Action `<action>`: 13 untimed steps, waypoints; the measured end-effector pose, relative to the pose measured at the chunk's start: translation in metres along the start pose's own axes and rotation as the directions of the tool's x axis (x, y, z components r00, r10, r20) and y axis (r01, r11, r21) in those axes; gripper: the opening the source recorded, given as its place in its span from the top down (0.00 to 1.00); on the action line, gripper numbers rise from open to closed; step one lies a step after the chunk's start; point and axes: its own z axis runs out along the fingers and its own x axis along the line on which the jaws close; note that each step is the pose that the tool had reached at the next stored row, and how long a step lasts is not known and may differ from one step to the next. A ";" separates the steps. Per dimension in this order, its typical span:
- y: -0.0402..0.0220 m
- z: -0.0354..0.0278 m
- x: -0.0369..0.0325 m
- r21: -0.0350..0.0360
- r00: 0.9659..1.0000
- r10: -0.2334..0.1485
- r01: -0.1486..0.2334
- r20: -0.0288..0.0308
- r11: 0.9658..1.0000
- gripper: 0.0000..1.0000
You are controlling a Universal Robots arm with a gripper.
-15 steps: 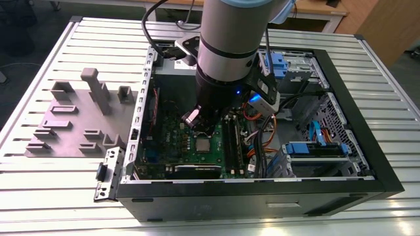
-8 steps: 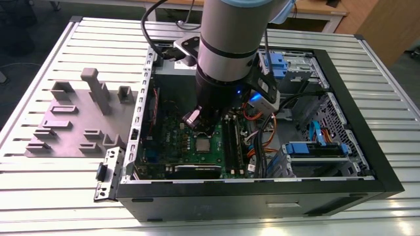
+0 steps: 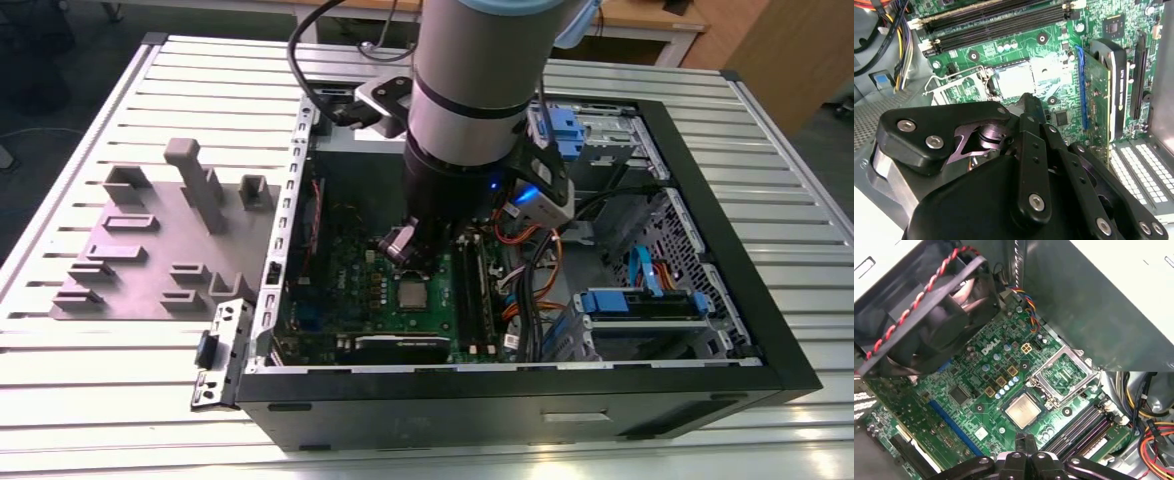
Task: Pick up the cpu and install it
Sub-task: 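Close the cpu cover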
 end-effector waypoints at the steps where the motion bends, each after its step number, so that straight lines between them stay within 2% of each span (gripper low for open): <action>1: -0.0009 0.0000 -0.0009 0.000 1.000 0.000 0.000 0.000 1.000 0.89; 13: -0.0019 -0.0001 -0.0019 0.000 1.000 0.000 0.000 0.000 1.000 0.89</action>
